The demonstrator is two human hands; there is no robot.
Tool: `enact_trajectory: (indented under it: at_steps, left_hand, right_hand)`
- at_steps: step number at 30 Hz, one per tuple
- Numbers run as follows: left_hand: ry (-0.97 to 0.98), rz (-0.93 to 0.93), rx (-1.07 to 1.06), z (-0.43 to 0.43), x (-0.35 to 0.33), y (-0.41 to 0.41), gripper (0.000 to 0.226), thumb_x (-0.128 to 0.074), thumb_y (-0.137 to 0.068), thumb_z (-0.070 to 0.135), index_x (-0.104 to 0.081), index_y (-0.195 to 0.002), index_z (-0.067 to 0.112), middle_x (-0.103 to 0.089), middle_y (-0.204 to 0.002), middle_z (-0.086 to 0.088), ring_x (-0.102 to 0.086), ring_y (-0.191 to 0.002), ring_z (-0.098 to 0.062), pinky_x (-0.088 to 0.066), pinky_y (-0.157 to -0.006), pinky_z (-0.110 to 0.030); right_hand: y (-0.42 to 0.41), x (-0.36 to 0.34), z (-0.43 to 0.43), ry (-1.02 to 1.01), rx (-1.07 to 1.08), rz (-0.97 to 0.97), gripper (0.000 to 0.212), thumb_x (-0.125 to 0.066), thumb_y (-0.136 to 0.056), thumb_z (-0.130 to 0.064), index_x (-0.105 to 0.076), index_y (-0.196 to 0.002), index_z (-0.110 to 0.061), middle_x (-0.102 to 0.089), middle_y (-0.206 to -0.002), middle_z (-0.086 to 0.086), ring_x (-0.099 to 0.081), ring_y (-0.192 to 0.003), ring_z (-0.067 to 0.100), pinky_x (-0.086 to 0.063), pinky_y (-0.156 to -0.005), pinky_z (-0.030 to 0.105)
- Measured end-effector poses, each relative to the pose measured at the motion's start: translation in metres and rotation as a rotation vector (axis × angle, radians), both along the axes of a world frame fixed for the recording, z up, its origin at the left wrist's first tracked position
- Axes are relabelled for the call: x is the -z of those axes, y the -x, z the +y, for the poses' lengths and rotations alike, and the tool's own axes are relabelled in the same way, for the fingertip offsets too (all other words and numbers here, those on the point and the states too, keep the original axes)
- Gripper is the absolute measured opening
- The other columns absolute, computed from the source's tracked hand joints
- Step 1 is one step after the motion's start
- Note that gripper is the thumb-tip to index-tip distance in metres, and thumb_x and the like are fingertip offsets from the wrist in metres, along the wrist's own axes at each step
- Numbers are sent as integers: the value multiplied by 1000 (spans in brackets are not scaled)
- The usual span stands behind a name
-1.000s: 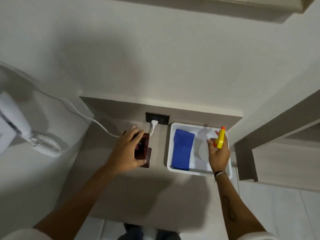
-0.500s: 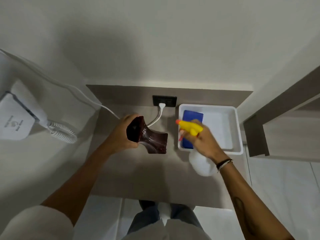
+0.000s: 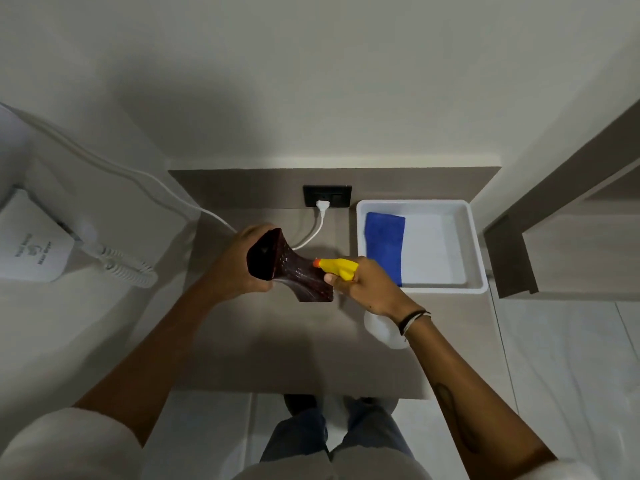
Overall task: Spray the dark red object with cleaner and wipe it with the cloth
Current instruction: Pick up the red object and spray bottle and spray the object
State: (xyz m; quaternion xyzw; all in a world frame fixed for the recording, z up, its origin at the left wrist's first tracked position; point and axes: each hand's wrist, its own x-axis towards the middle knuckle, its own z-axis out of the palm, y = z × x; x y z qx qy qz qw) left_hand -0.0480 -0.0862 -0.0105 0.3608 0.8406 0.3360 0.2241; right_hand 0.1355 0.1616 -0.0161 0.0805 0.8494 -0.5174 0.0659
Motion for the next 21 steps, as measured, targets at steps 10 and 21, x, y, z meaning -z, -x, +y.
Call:
enact_trajectory:
  at_steps: [10, 21]
  left_hand:
    - [107, -78, -329, -11, -9, -6, 61, -95, -55, 58, -64, -108, 62, -73, -97, 32, -68, -92, 14, -50, -66, -1]
    - [116, -270, -508, -4, -13, -6, 75, -88, -65, 67, -69, -130, 35, -75, -119, 7, -74, -105, -15, -62, -75, -21]
  right_hand:
    - [-26, 4, 6, -124, 8, -79, 49, -60, -105, -44, -64, -147, -19, -76, -115, 9, -72, -103, 23, -61, -93, 46]
    - [-10, 2, -30, -167, -3, -50, 47, -64, -103, -48, -64, -138, -17, -75, -125, 10, -69, -113, 26, -58, -86, 33]
